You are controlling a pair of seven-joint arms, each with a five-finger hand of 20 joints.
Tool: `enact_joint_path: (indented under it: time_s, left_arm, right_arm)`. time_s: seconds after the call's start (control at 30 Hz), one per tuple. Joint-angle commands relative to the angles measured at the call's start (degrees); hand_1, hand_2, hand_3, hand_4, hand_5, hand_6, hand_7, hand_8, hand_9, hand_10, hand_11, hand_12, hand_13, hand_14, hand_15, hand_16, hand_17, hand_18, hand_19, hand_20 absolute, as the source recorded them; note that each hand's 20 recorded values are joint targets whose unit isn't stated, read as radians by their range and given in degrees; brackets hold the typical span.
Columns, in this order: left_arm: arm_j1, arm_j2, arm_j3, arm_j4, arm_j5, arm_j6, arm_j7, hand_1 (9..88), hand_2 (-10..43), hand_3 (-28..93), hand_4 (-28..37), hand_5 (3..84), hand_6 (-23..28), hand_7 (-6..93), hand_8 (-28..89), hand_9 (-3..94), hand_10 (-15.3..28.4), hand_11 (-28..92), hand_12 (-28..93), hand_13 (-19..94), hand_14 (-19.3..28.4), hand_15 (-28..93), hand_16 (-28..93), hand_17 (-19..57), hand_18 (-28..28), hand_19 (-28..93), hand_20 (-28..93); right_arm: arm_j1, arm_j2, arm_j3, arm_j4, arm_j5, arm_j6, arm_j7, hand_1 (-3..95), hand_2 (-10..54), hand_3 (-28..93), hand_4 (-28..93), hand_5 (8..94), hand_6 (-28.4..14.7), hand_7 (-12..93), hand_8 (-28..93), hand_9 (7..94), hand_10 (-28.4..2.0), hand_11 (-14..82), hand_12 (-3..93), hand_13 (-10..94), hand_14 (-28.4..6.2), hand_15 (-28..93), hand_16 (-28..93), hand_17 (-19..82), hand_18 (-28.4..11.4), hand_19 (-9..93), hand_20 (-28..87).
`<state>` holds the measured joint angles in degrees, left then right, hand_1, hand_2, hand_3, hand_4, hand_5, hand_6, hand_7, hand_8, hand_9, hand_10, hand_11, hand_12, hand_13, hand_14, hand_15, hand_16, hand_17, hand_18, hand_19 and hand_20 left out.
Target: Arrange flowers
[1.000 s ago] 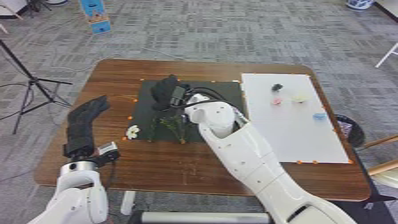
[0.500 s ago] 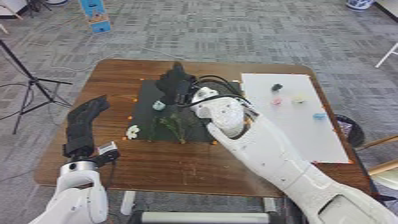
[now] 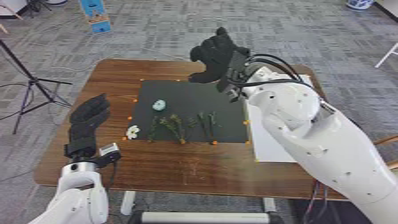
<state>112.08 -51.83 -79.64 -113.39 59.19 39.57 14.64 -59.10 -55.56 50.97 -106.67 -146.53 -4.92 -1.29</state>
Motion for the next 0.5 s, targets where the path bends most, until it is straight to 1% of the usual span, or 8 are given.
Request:
enact_joint_path:
  time_s: [0.03, 0.17, 0.27, 0.3, 0.37, 0.4, 0.43, 0.5]
  left_arm:
    - [0.3, -1.36, -1.07, -0.51, 1.08, -0.41, -0.44, 48.7, 4.0, 70, -15.9, 39.1, 1.6, 25.0, -14, 43.3, 10.2, 24, 8, 40, 10.4, 13, -3, 16.4, 7.6, 10, 23]
    - [0.2, -0.94, -0.77, -0.51, 0.62, -0.07, -0.18, 37.8, 5.2, 73, -18.5, 44.9, 2.5, 21.5, -11, 47.2, 11.8, 23, 9, 42, 12.9, 14, -2, 15.9, 10.9, 18, 26]
    - [0.1, -0.48, -0.45, -0.51, 0.13, 0.3, 0.1, 34.7, 5.1, 73, -19.0, 47.7, 2.8, 20.8, -10, 49.7, 12.7, 23, 10, 45, 14.4, 18, -1, 15.3, 12.8, 26, 30]
    - [10.4, -1.65, -14.97, -6.23, -3.89, -11.6, 3.26, 34.0, 5.4, 73, -19.3, 48.8, 3.0, 20.3, -10, 51.3, 13.1, 24, 10, 47, 14.9, 20, -1, 15.1, 13.7, 30, 32]
    - [10.8, -1.73, -15.83, -6.9, -2.78, -13.76, 2.47, 33.4, 5.6, 72, -19.5, 49.5, 3.0, 19.7, -10, 52.2, 13.2, 24, 11, 49, 15.7, 23, -1, 14.3, 14.5, 35, 35]
    - [11.3, -1.97, -16.69, -7.39, -1.89, -15.32, 1.41, 33.2, 5.7, 72, -19.7, 49.7, 3.1, 19.5, -10, 52.5, 13.3, 24, 11, 50, 16.0, 25, -1, 13.8, 14.9, 36, 35]
    - [11.3, -1.92, -16.95, -7.45, -1.86, -16.43, 1.43, 33.1, 5.8, 72, -19.7, 49.7, 3.0, 19.4, -9, 52.8, 13.4, 24, 11, 50, 16.3, 26, -1, 13.6, 15.0, 37, 36]
    - [10.6, -1.72, -16.8, -7.4, -1.66, -17.26, 0.68, 32.8, 5.8, 71, -19.7, 49.9, 3.0, 19.2, -9, 53.3, 13.5, 24, 11, 51, 16.7, 29, 0, 13.3, 15.2, 39, 36]
  right_arm:
    - [-11.4, 6.0, 9.7, -5.2, 6.4, 0.0, 3.4, 26.9, -1.5, 63, -16, 58.8, -1.0, 19, -9, 66.3, -15.1, 23.1, 26.7, 56, -17.5, 51, 35, 21, -23.8, 63, 57]
    - [-19.0, 6.3, 16.4, -7.6, 10.7, 0.5, 5.3, 24.3, 2.0, 61, -16, 58.8, -1.3, 18, -8, 65.2, -15.6, 21.6, 26.1, 55, -18.3, 50, 34, 20, -23.8, 61, 56]
    - [-25.1, 5.0, 22.1, -8.7, 11.2, 2.2, 6.4, 23.9, 2.5, 60, -15, 58.9, -1.5, 18, -8, 64.9, -16.0, 20.7, 25.9, 54, -18.9, 49, 33, 20, -23.8, 61, 56]
    - [-26.4, 5.0, 23.1, -8.4, 11.6, 3.7, 7.0, 23.8, 2.5, 60, -15, 58.9, -1.6, 18, -8, 64.8, -16.1, 20.5, 25.8, 54, -19.0, 49, 33, 20, -23.9, 61, 56]
    - [-29.2, 4.5, 25.6, -7.7, 11.6, 6.4, 7.3, 24.6, 2.0, 60, -15, 58.7, -1.8, 18, -8, 64.8, -16.2, 20.3, 25.7, 56, -18.5, 49, 33, 21, -24.1, 63, 57]
    - [-30.4, 4.8, 26.0, -7.4, 11.2, 8.0, 8.5, 25.2, 1.3, 61, -14, 58.8, -1.8, 18, -8, 65.4, -16.2, 20.7, 25.8, 56, -18.5, 50, 33, 22, -24.0, 64, 57]
    - [-31.7, 4.6, 27.2, -6.9, 10.2, 8.7, 8.8, 25.9, 0.2, 62, -14, 59.0, -1.9, 18, -8, 66.2, -15.9, 21.5, 26.1, 57, -18.2, 50, 33, 23, -24.2, 66, 58]
    - [-33.6, 4.5, 29.1, -5.2, 8.1, 10.5, 9.1, 27.3, -1.2, 62, -14, 59.4, -2.0, 18, -8, 67.1, -15.6, 22.8, 26.4, 59, -17.7, 52, 34, 23, -24.3, 68, 59]
